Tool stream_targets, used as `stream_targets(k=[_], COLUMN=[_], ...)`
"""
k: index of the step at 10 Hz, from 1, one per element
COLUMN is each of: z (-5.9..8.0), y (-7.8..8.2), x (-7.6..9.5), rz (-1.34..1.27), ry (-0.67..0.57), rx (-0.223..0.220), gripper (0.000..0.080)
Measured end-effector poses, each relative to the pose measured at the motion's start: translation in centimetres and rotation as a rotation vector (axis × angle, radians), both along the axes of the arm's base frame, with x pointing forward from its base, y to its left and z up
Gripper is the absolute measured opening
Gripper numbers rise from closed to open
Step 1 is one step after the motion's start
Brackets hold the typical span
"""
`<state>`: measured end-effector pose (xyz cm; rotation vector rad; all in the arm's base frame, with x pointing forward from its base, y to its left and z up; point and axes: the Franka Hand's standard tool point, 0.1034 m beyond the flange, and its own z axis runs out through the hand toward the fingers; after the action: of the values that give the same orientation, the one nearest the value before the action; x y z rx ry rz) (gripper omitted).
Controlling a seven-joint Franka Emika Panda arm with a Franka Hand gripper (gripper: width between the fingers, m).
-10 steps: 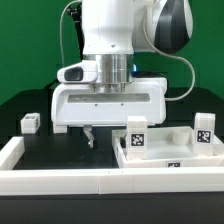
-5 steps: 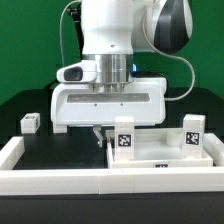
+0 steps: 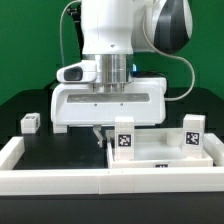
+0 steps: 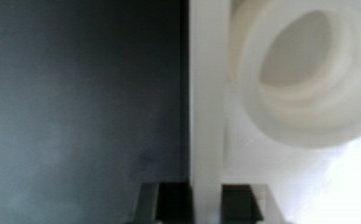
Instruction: Assemble square table
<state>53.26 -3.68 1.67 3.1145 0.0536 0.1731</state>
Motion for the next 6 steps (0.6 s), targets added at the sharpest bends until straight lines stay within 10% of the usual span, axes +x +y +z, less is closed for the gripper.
stream_targets(k=[6], z=[0.04], y=[-0.39], x=[0.07], rz=[0.164], ry=[0.006], rx=[-0.028], gripper=[0.0058])
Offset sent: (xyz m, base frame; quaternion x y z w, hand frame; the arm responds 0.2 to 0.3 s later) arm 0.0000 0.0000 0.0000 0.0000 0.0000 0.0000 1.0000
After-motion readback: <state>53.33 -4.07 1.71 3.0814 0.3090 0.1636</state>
